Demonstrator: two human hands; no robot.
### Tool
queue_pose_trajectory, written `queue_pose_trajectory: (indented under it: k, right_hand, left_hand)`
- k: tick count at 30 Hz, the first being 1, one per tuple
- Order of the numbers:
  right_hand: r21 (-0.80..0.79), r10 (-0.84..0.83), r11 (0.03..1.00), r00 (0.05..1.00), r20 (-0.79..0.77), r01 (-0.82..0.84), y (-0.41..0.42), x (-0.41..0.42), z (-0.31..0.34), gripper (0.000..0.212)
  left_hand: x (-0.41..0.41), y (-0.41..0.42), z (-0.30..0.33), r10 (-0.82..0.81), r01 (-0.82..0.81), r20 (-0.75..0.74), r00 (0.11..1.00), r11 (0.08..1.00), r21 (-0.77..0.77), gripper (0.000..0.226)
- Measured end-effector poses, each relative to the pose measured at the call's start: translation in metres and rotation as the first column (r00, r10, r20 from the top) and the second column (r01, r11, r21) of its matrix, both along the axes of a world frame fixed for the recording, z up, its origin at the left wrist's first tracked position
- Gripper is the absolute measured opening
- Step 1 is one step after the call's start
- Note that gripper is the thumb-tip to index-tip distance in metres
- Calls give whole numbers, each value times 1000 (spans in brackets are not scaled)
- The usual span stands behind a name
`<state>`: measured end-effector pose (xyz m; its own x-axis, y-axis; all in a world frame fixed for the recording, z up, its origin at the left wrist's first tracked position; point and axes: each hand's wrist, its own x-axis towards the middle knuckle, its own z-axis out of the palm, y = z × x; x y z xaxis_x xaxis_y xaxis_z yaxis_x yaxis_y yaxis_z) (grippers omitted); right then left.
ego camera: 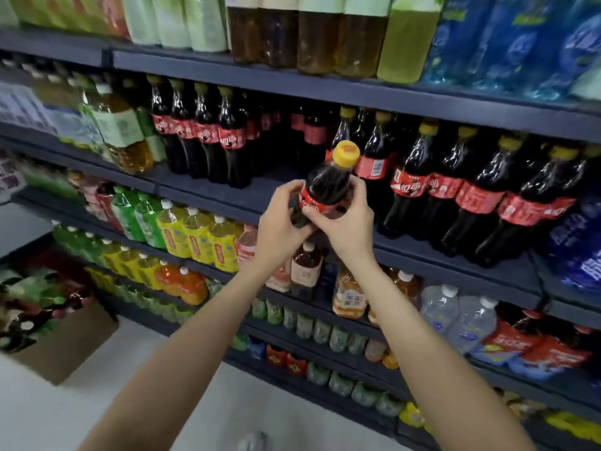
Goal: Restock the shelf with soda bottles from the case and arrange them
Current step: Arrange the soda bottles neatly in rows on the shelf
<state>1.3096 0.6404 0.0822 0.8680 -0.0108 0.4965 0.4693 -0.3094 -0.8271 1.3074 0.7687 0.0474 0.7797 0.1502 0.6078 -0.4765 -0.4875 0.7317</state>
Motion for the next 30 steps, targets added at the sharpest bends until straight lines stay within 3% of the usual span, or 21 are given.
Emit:
queue_pose_trajectory:
  k: [4, 8, 15, 20, 27, 30]
  right_hand:
    - [-152, -121, 980, 991, 58, 128, 48, 54, 4, 74]
    - [-357, -284, 883, 953, 110, 304, 76, 88, 3, 81]
    - [-484, -351, 785, 922, 166, 386, 93, 111, -5, 69]
    - [-569, -439, 675, 875, 203, 470, 91, 117, -8, 64]
    - [-596, -408, 678, 895, 181, 430, 89, 121, -11, 55]
    - [-587, -389, 691, 901, 191, 423, 88, 122, -11, 50]
  left_hand:
    - [63, 42, -4, -86, 85, -24, 996, 994, -66, 56]
    - [113, 69, -8, -155, 146, -91, 984, 985, -96, 56]
    - [168, 65, -12, -187, 166, -143, 972, 975, -147, 51]
    - [189, 49, -12, -282, 250, -173, 944, 951, -184, 64]
    - [202, 48, -15, -450, 409, -227, 864, 889, -207, 73]
    - [201, 62, -13, -493, 476, -267, 828, 870, -131, 75]
